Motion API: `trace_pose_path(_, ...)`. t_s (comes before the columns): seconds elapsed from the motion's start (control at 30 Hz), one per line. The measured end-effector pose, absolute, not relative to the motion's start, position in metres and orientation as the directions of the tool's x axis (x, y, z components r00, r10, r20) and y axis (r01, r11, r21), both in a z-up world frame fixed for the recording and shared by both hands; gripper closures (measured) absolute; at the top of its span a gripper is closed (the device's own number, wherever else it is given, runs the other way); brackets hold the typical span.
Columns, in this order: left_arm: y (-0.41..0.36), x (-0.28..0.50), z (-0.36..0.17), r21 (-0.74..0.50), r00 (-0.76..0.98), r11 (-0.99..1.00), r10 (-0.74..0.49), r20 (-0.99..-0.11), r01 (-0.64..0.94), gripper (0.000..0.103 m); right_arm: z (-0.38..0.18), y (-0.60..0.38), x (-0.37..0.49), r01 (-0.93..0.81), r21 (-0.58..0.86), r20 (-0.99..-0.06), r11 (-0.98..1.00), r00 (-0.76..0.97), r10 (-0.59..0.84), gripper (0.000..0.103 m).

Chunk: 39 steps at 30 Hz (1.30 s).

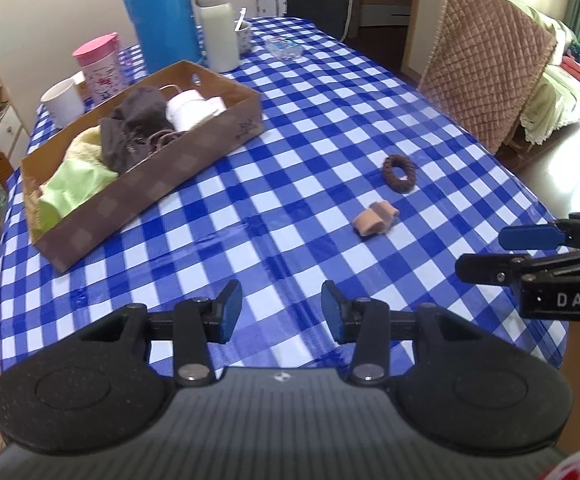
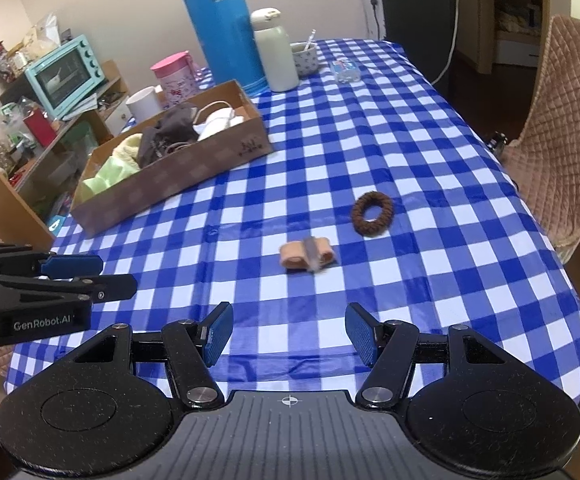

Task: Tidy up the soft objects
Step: 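Move both tools back over the tan sock and brown hair tie, then grasp the tan sock with the left gripper while the right gripper grasps the brown hair tie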

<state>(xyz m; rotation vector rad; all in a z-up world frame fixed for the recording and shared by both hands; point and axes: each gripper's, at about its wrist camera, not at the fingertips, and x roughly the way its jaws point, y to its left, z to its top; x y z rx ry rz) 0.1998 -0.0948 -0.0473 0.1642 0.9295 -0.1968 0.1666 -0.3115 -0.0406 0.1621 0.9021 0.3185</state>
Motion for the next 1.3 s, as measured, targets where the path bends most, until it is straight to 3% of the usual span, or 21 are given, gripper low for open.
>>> trace_pose_path(0.87,-0.150,0.264,-0.110,0.037,0.525,0.872,-0.260,-0.810,0.488,0.062,-0.085,-0.349,0.203,-0.060,0.289,-0.790,0.956,0.549,0.273,0.041)
trace_pose_path(1.3,-0.172,0.295,-0.139,0.080,0.501,0.818,-0.268,-0.823,0.569,0.062,-0.100,-0.361,0.223,-0.006,0.296,-0.811,0.955,0.526,0.255,0.041)
